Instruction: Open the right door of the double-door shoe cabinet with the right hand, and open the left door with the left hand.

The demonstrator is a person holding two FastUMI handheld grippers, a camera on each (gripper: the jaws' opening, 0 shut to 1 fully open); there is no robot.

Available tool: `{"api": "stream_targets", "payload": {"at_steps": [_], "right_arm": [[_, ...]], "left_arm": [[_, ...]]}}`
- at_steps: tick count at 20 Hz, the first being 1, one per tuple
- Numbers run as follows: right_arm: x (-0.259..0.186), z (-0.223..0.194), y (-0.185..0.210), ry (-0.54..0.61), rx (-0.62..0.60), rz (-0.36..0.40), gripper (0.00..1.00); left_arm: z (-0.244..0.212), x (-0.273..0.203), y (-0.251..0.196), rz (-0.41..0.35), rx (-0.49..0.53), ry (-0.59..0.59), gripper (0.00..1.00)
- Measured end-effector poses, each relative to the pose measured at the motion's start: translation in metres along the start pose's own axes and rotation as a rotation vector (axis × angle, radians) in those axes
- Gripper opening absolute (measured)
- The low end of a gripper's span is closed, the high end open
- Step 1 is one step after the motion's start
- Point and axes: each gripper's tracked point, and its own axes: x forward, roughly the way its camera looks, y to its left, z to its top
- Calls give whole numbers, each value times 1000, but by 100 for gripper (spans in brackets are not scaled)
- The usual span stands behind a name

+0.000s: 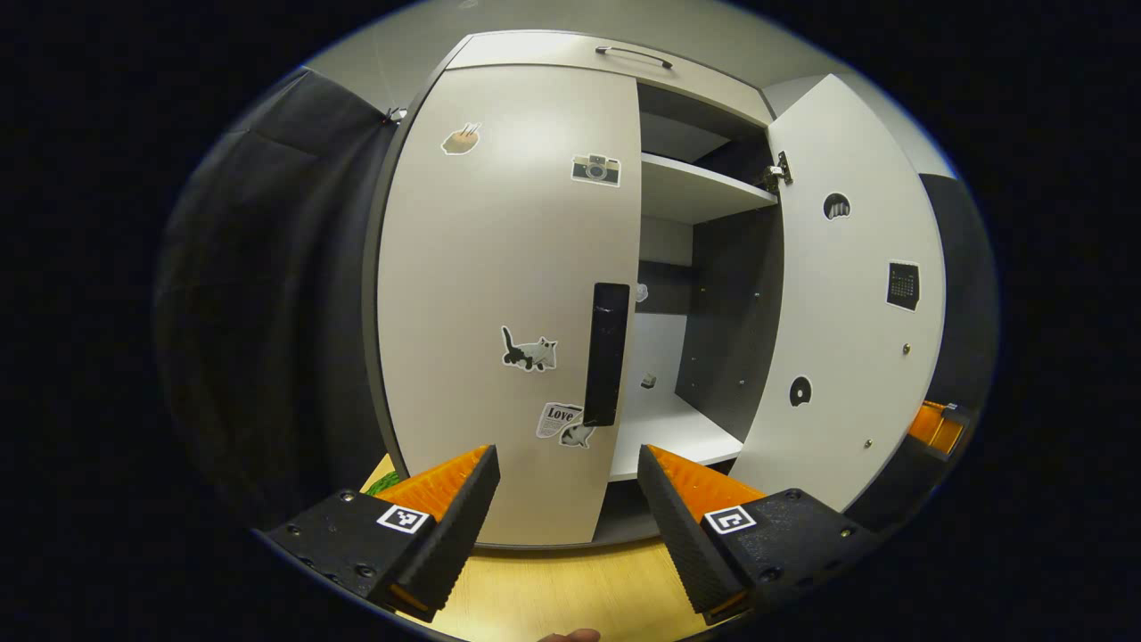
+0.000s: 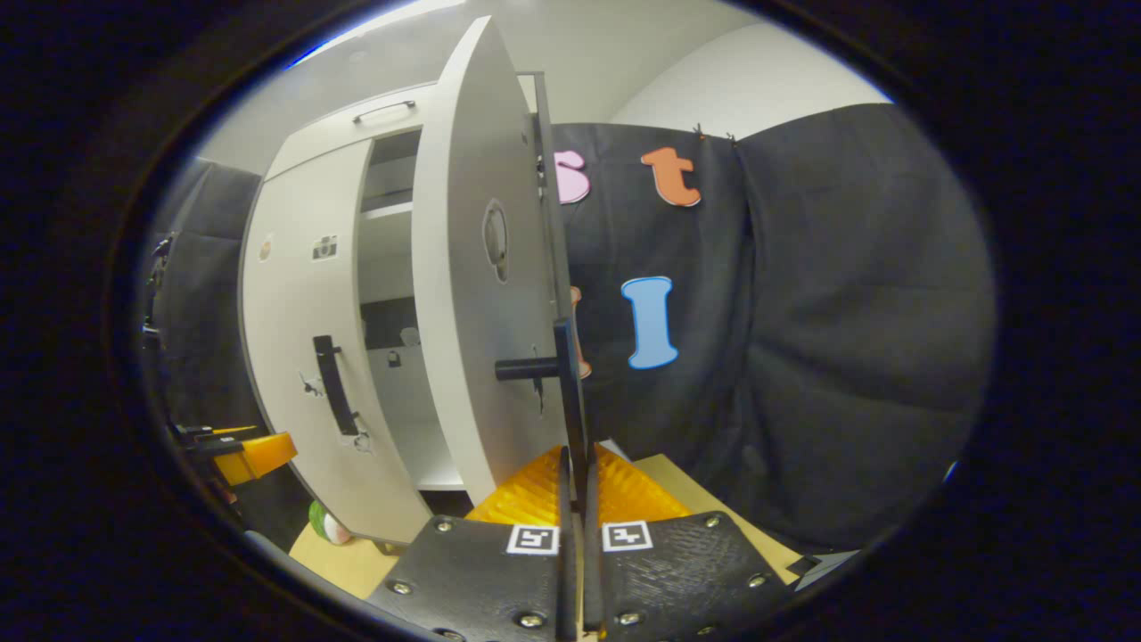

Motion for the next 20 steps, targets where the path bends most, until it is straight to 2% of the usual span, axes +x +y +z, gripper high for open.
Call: {"api": "stream_targets", "payload": {"at_steps": [1, 10, 15, 17, 20], "right_arm": [[0, 0, -4, 4, -11, 3, 2], [8, 0, -12, 6, -3, 64, 2], [13, 1, -23, 10, -54, 85, 3], [8, 3, -34, -5, -89, 66, 5], [-1, 5, -53, -15, -58, 33, 5]], "left_arm": [[-1, 2, -2, -5, -4, 5, 96], [-5, 19, -10, -5, -27, 15, 96], [7, 40, -10, 15, -15, -4, 96], [12, 51, -11, 22, 1, -11, 96], [24, 69, -10, 39, 25, -42, 96]]}}
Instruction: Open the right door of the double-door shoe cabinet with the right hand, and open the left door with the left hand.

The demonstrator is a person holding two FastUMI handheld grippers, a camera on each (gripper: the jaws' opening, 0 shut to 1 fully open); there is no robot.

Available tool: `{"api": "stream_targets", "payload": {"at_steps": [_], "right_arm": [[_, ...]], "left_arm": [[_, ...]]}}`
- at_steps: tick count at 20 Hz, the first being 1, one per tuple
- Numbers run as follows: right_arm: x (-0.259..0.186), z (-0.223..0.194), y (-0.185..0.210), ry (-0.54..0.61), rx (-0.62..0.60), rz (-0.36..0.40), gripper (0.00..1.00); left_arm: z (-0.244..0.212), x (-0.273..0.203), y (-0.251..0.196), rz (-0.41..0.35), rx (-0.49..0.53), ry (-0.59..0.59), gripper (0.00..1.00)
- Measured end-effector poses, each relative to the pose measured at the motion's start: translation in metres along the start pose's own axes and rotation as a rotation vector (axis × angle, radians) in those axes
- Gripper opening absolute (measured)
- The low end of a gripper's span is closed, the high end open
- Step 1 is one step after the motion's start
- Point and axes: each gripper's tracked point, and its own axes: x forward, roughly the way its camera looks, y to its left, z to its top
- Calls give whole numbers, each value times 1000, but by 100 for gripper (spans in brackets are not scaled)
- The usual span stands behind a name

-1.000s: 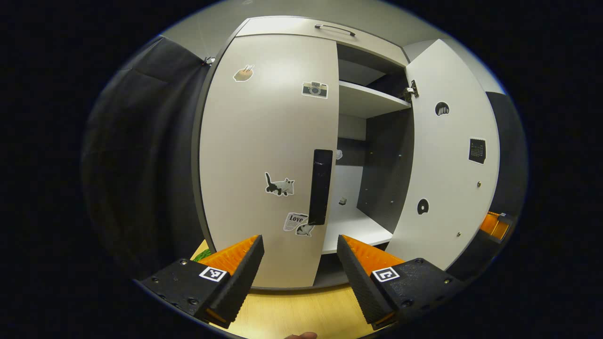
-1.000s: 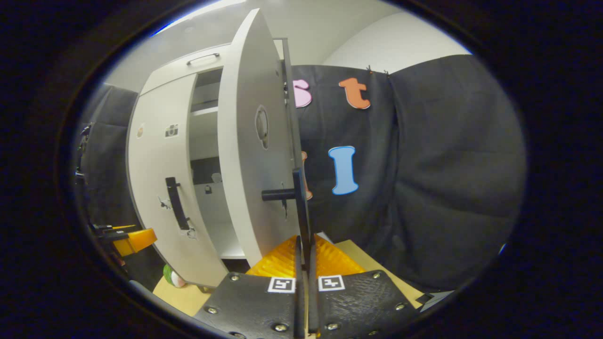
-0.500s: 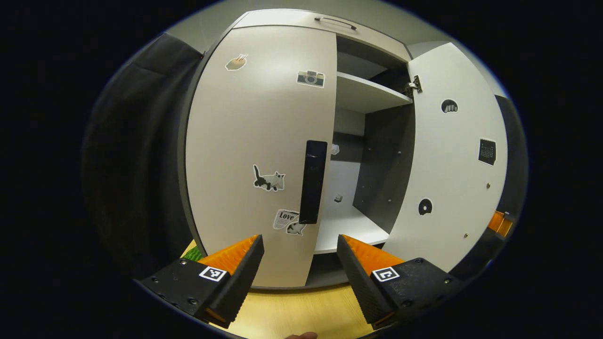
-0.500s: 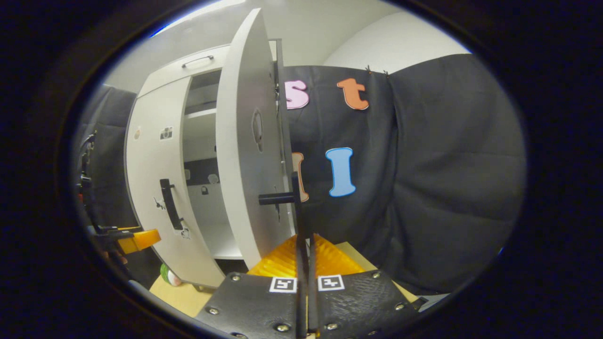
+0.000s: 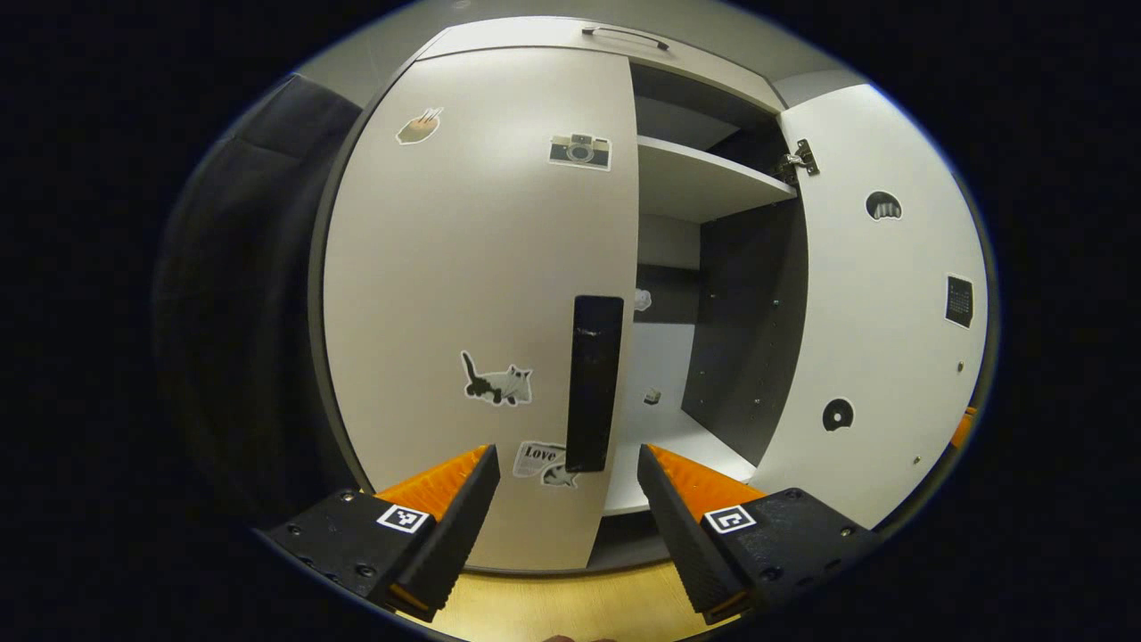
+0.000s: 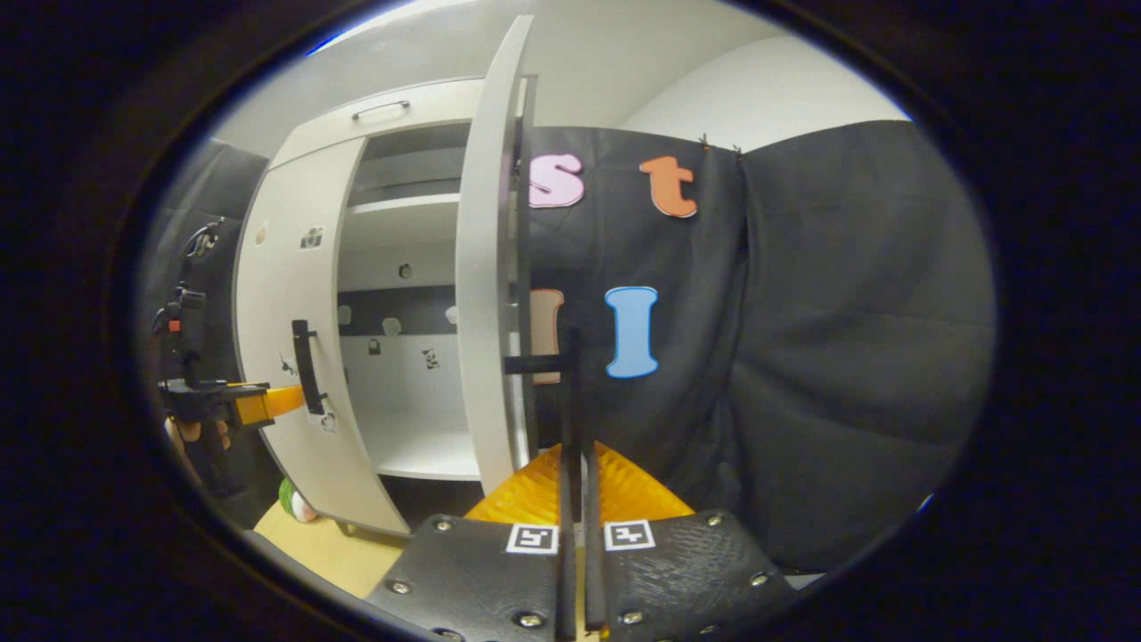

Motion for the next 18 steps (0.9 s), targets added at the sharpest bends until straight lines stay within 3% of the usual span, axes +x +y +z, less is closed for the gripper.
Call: {"api": "stream_targets", "payload": {"at_steps": [4, 11, 18], "right_arm": [[-10, -2, -21, -6, 22, -40, 5], [-36, -14, -63, 12, 41, -160, 5], [-59, -27, -99, 45, 65, -267, 5]], "left_arm": [[11, 23, -1, 28, 15, -22, 90], [15, 49, -2, 57, 59, -33, 67], [12, 58, 4, 140, 70, -40, 62]]}}
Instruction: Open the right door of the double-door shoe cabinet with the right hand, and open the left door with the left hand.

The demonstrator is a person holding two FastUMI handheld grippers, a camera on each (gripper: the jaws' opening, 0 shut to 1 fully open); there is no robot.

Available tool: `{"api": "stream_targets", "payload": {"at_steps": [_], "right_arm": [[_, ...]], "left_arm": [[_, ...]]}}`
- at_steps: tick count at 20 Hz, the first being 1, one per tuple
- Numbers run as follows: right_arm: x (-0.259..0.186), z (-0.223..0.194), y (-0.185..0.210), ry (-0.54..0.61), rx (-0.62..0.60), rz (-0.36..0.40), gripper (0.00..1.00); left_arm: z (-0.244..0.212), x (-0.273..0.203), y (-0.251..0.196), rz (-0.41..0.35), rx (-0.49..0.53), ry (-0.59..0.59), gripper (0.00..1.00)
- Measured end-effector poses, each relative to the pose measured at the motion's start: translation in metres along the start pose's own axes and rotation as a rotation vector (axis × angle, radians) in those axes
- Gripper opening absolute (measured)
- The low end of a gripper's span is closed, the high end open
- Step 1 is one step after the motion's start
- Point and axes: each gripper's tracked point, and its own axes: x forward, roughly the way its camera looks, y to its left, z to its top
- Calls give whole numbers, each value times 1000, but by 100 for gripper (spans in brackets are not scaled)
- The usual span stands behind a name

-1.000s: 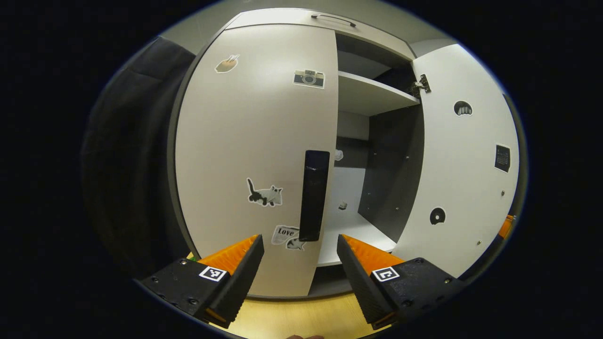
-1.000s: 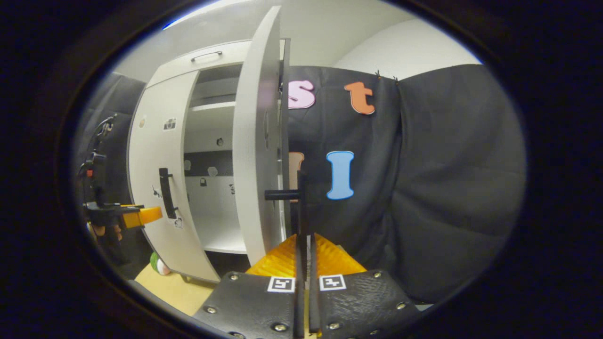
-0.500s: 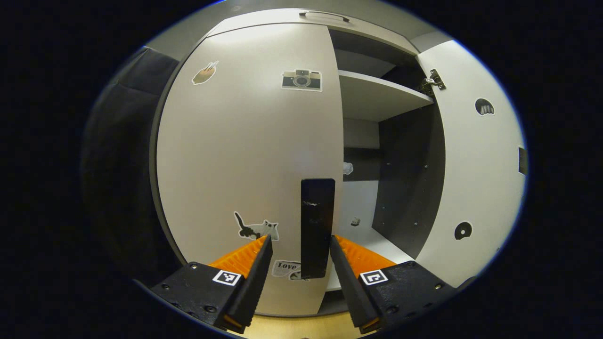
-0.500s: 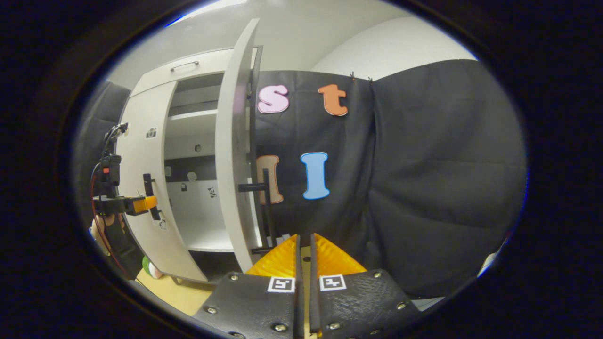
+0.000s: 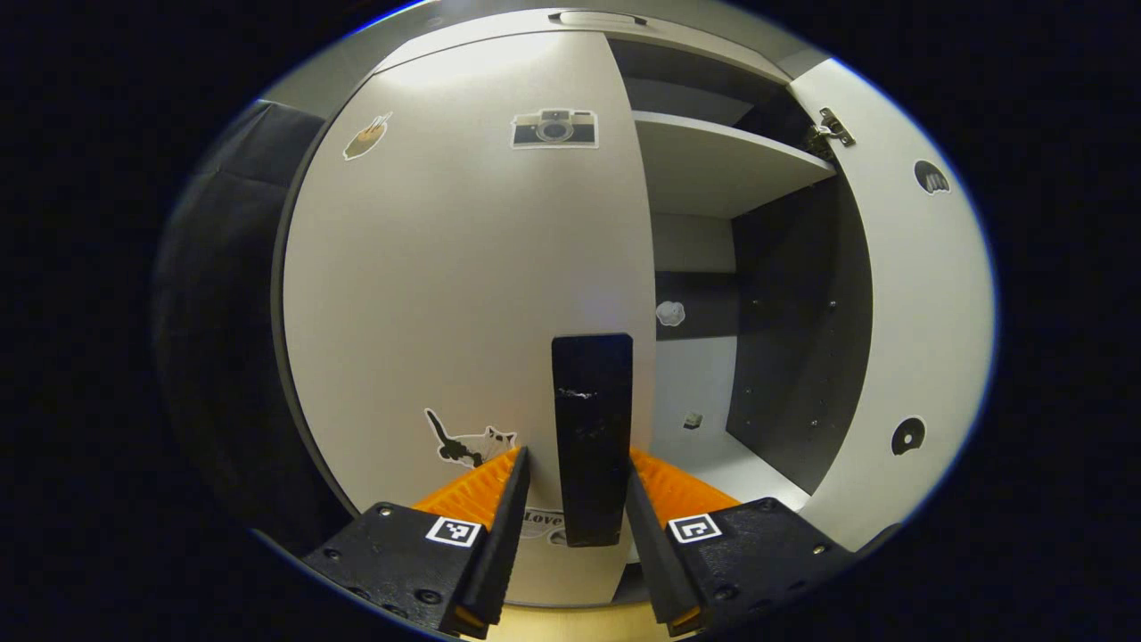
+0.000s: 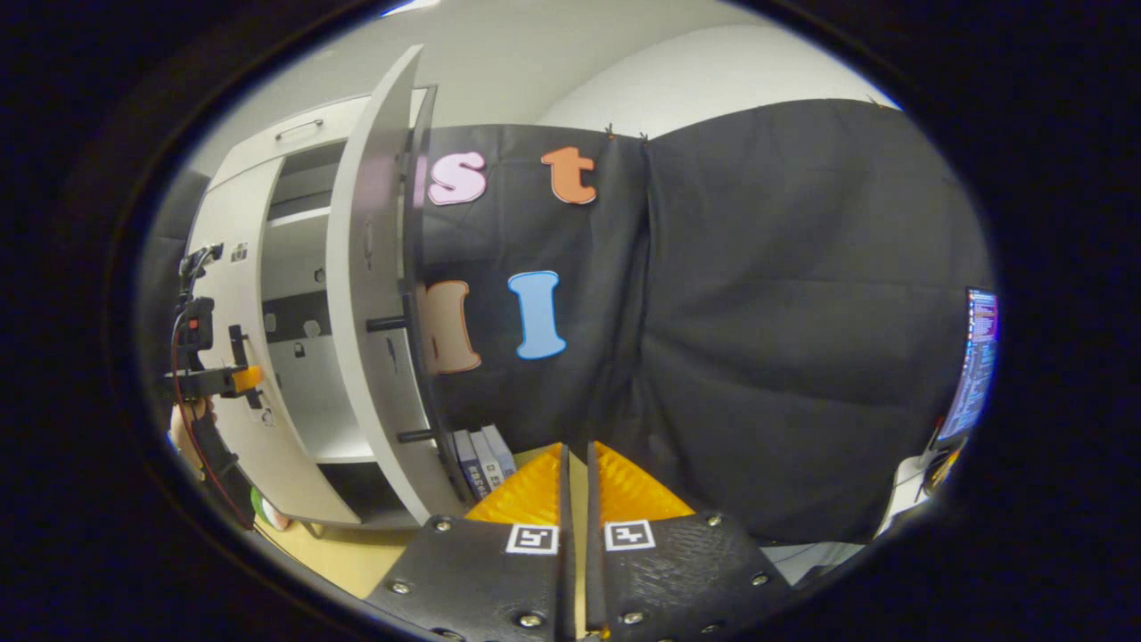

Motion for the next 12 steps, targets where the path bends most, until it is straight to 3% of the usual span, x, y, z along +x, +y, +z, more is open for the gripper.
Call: {"api": "stream_targets", "payload": {"at_steps": [4, 6, 7, 12], "right_arm": [[-7, 0, -8, 2, 14, -20, 5], [-10, -3, -9, 12, 21, -22, 5], [-12, -3, -8, 16, 25, -18, 5], [-22, -8, -5, 30, -6, 3, 5]], "left_arm": [[0, 1, -5, 6, 14, -25, 63], [0, 0, -11, -12, 5, -32, 51], [0, 3, -11, -13, 11, -28, 36], [0, 0, -12, -53, 13, -30, 28]]}}
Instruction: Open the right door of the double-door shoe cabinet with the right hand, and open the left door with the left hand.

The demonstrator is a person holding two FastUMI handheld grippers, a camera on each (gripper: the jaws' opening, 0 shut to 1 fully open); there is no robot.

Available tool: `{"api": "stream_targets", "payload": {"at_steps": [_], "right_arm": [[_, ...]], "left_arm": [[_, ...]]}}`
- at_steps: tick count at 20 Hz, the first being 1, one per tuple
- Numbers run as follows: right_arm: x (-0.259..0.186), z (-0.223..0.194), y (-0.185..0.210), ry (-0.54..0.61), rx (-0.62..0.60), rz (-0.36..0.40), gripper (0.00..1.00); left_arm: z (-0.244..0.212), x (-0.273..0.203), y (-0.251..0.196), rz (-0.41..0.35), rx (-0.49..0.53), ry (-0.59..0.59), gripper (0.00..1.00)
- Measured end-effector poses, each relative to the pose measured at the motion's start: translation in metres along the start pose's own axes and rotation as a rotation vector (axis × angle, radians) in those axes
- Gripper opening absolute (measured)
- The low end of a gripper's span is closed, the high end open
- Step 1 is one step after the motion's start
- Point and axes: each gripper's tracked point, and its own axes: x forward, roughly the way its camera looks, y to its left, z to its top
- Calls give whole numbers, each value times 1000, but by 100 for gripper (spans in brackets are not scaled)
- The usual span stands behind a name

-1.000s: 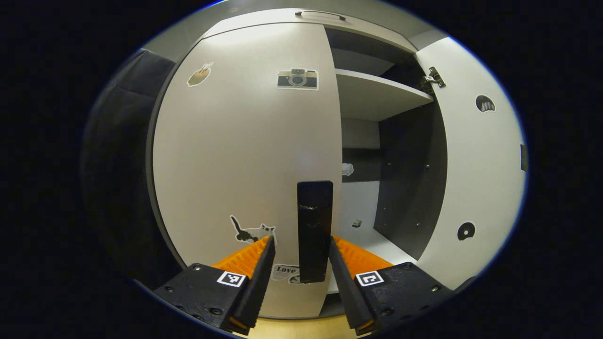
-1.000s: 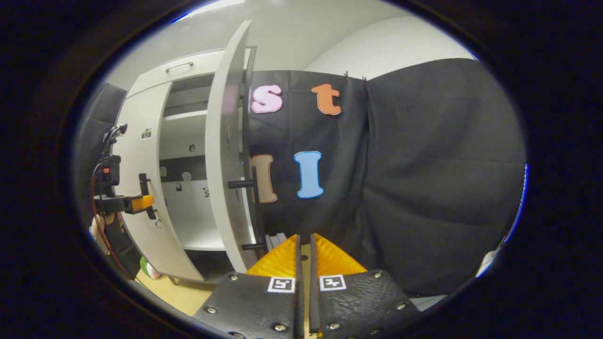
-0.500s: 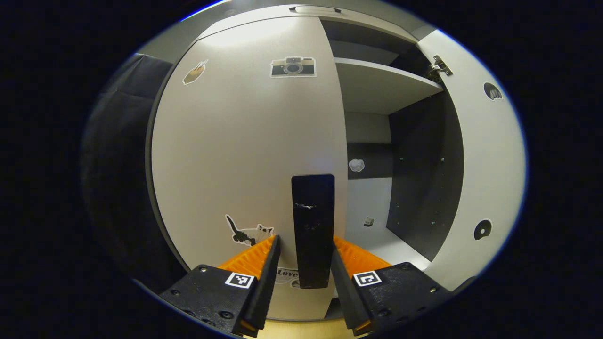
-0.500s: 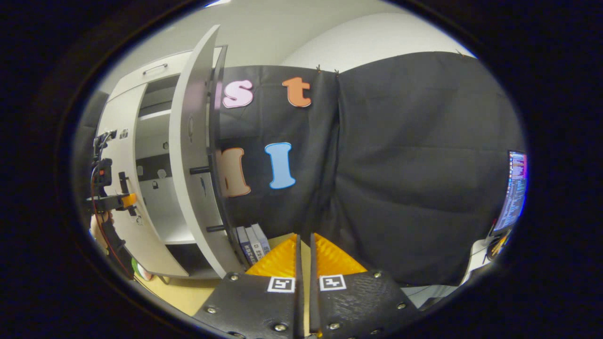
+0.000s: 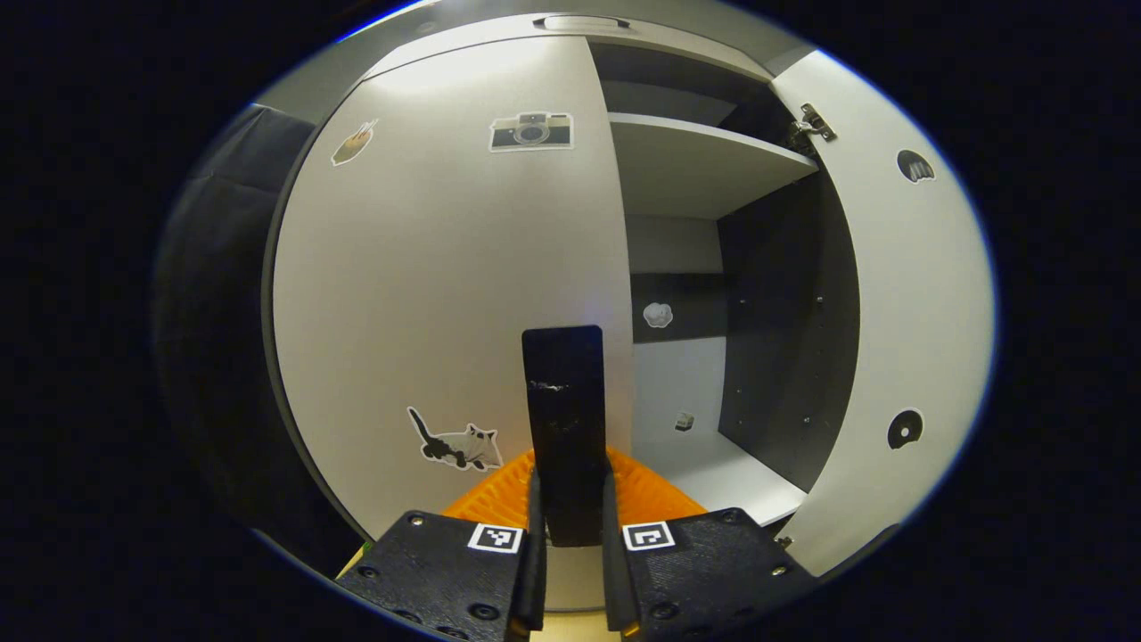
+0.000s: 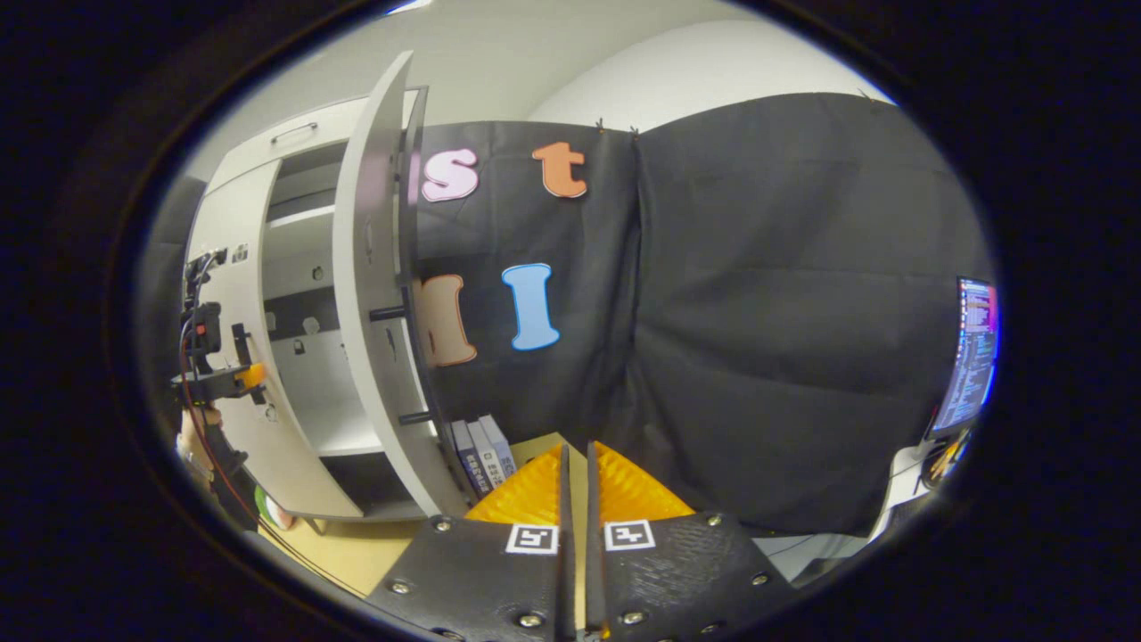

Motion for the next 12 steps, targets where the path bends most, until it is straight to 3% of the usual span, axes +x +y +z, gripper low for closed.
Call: {"api": "stream_targets", "payload": {"at_steps": [3, 12], "right_arm": [[-5, 0, 2, 9, -26, 10, 5], [-7, -1, 24, 21, -44, 79, 5]], "left_arm": [[-1, -2, 0, -6, 15, 18, 19], [-6, -39, 2, -81, -19, 59, 18]]}}
